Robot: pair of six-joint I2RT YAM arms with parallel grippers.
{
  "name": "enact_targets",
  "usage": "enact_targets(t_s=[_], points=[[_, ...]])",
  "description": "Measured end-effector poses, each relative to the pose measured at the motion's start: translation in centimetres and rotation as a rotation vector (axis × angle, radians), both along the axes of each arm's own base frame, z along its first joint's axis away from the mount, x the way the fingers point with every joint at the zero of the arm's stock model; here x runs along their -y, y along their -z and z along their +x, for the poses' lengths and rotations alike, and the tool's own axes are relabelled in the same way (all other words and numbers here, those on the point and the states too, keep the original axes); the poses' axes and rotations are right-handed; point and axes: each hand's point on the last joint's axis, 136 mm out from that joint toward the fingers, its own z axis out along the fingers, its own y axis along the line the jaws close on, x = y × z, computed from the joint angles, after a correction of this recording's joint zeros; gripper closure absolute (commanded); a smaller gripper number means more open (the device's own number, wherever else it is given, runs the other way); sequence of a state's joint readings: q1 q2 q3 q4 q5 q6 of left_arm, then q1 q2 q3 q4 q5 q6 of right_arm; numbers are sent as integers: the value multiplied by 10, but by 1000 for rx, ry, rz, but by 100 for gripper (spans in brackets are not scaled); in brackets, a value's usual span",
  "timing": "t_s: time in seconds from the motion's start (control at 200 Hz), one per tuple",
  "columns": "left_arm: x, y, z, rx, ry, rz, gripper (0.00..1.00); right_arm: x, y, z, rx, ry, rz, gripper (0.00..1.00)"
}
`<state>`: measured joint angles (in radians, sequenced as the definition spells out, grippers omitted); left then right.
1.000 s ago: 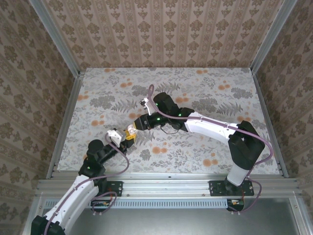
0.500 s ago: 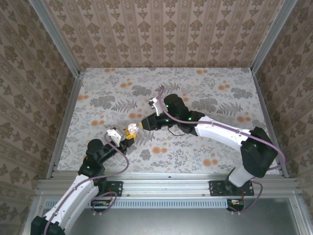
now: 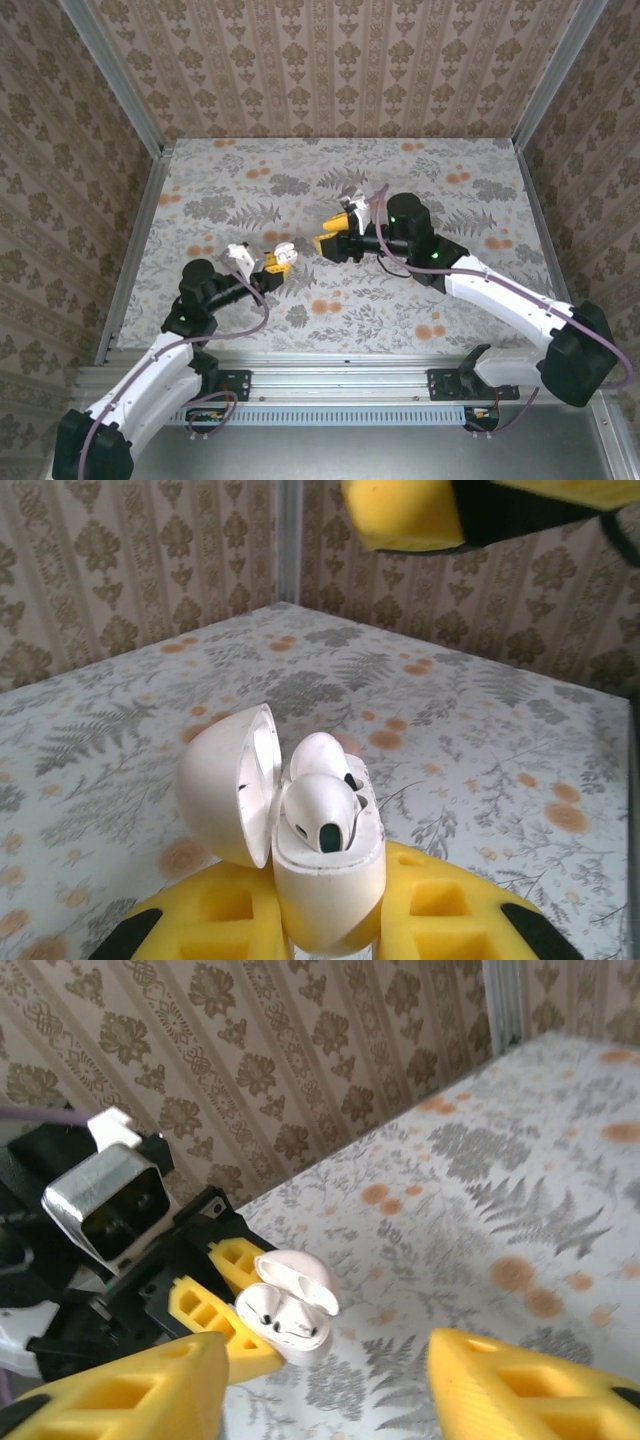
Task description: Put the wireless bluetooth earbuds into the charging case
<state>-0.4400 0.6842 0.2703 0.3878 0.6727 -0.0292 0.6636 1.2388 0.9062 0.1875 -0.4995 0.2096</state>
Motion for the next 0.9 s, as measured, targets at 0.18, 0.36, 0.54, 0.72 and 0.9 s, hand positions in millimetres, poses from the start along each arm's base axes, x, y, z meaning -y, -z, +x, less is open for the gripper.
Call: enact_targets(t_s=[0.18, 0.36, 0.54, 0.72, 0.9], points=[[7, -10, -5, 7, 65, -11, 100, 17, 6, -2, 95, 17, -13, 14], [10, -11, -11, 4, 110, -15, 100, 26, 20, -15, 212, -51, -69, 13], [13, -13, -18, 17, 153, -18, 100, 13, 24, -33, 285, -228, -109, 16], [21, -14, -32, 37, 223, -15, 100, -7, 38, -34, 270, -375, -144, 16], [23, -17, -35, 58, 242, -10, 100, -28, 46, -36, 254, -486, -171, 16]])
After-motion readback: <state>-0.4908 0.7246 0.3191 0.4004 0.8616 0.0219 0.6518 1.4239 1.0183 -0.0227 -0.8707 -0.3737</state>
